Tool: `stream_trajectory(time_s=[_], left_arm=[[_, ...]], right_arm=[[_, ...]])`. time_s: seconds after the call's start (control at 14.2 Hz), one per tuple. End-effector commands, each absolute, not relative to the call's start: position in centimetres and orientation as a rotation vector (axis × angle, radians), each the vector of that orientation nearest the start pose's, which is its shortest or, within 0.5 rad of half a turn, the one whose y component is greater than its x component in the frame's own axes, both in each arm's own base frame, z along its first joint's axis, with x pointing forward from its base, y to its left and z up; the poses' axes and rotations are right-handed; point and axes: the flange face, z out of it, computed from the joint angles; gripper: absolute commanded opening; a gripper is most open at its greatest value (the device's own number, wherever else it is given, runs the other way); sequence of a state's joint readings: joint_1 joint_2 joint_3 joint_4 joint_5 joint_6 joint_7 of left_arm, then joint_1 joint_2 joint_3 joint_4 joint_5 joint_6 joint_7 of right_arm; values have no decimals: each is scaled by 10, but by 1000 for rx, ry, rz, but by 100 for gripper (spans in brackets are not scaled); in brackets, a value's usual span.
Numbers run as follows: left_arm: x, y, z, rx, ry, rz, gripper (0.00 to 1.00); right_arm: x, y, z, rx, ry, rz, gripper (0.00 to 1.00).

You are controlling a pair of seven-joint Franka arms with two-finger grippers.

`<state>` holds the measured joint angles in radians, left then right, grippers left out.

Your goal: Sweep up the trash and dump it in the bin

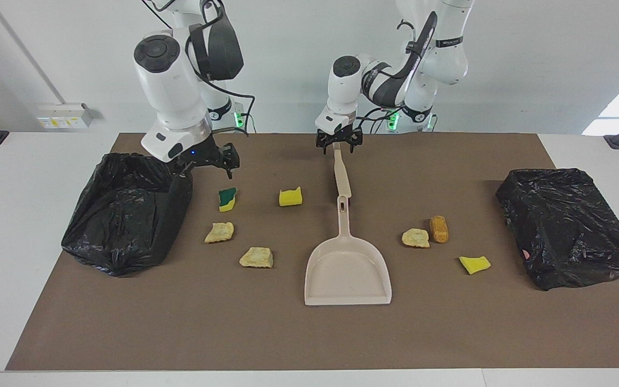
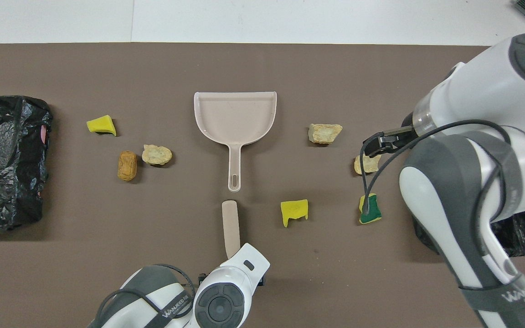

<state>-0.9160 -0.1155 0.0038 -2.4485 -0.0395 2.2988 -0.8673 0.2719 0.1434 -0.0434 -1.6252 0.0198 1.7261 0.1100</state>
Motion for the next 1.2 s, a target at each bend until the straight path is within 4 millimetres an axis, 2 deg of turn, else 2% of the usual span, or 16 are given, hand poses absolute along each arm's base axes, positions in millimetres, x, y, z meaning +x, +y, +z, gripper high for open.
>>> stream_trajectory(time_s=[0.0, 0.07, 0.28, 0.49, 0.56, 0.7, 0.84, 0.91, 1.12], left_arm=[[279, -366, 338, -3141, 60, 66, 93], [279, -366, 340, -3144, 60, 64, 93], [272, -369, 337, -3136, 77, 74, 92], [272, -368, 337, -3129, 93, 80, 43], [272, -368, 337, -3129, 101, 83, 19], [275, -363, 335, -3111, 139, 107, 0], [279, -358, 335, -3085, 135, 144, 0], [286, -348, 337, -3068, 129, 171, 0], [310, -332, 359, -3043, 161, 230, 0]], right_arm=[[585, 164, 526, -3113, -130, 33, 100], [585, 169, 520, -3115, -134, 43, 100], [585, 168, 518, -3115, -134, 43, 100], [585, 168, 517, -3115, -134, 45, 100], [584, 168, 515, -3116, -136, 52, 100], [585, 169, 515, -3114, -133, 45, 100], [585, 169, 515, -3112, -133, 44, 100], [585, 169, 515, -3111, -135, 41, 100], [587, 170, 510, -3111, -132, 44, 100]])
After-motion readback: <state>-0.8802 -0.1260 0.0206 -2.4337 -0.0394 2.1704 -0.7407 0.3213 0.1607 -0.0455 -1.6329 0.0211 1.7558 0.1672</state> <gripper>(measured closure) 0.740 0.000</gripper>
